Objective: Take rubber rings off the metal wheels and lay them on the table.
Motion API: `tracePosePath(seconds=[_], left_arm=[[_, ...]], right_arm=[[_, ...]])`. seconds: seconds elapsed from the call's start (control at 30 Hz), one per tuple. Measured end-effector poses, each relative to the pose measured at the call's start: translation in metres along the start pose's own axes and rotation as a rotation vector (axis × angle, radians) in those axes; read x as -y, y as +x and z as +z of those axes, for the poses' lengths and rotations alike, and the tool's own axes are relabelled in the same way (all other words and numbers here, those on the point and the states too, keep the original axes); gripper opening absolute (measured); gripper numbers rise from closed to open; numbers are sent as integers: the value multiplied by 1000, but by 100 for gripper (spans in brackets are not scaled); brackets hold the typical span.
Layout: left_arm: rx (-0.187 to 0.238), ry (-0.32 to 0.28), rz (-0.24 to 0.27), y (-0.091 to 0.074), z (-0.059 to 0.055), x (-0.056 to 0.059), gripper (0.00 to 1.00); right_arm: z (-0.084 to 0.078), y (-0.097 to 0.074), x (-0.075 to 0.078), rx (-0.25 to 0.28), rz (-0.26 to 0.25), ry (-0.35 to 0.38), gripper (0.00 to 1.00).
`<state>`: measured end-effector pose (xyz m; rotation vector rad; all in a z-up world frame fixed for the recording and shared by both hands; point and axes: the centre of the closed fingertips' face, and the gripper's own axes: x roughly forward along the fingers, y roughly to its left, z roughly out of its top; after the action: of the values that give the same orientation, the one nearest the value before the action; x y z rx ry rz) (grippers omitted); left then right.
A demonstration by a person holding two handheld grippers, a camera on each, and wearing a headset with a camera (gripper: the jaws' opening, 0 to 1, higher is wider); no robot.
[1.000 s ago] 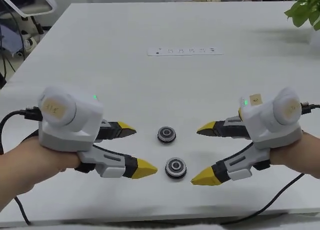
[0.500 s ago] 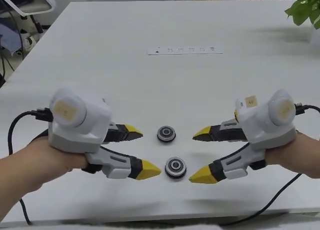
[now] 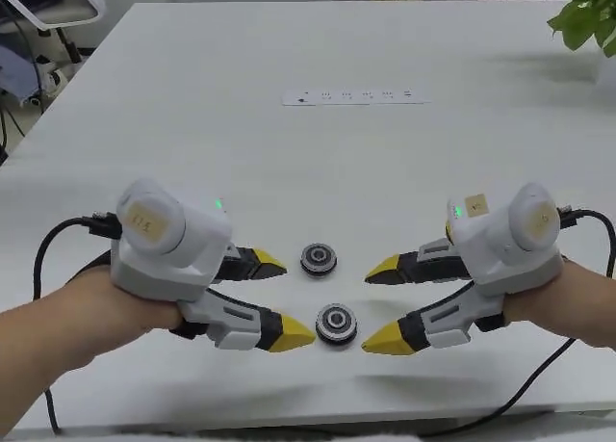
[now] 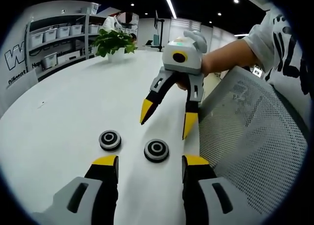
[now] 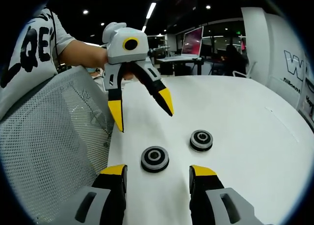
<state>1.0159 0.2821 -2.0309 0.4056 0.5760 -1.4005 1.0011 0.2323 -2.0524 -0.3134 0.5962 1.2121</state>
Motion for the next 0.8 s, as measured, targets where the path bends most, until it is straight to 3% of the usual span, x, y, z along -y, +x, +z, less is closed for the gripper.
tracePosePath(seconds=[0.57,0.8], left_arm=[[-10,18,-55,15,3,9,39],[-37,19,-74,21,-3,12,36]], right_arm=[[-1,3,-2,4,15,8,44],[-3,3,-5,-1,27,16,43]])
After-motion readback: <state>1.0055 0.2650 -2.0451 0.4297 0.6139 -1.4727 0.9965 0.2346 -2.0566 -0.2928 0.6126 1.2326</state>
